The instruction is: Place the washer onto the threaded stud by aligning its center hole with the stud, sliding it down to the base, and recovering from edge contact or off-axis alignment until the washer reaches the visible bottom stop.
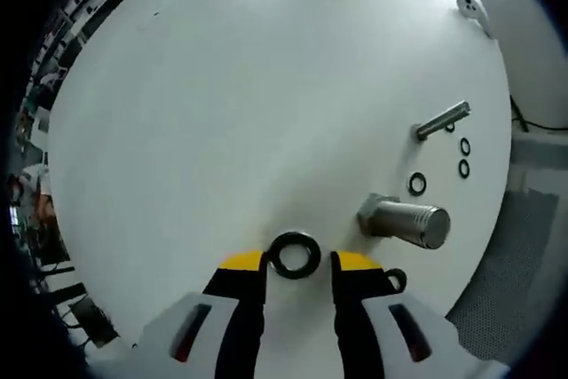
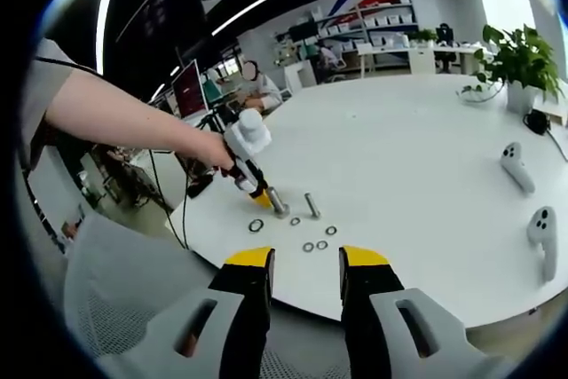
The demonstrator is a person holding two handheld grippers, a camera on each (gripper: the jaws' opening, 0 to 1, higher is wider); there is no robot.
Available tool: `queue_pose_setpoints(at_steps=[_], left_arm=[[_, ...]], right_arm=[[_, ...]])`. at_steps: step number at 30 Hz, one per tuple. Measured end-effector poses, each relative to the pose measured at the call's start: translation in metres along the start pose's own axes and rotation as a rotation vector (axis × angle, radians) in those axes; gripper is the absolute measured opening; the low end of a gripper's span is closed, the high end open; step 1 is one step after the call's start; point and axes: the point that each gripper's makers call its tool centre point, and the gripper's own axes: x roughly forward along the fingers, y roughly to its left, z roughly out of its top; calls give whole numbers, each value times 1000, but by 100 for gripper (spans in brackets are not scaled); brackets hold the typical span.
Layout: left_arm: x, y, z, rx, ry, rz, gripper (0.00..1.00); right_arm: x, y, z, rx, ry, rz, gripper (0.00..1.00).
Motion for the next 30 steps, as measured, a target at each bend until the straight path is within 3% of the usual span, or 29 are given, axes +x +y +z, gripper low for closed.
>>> queue_pose_setpoints(at_steps=[12, 18, 30], left_arm=[[1, -2, 0, -4, 26, 24, 21], [-1, -9, -4, -82, 23, 11, 20], [1, -11, -4, -28, 73, -1, 22]], right_arm=[[0, 0, 1, 2, -5, 0, 31], [0, 1, 1, -1, -2, 4, 31], [0, 1, 1, 1, -6, 6, 31]])
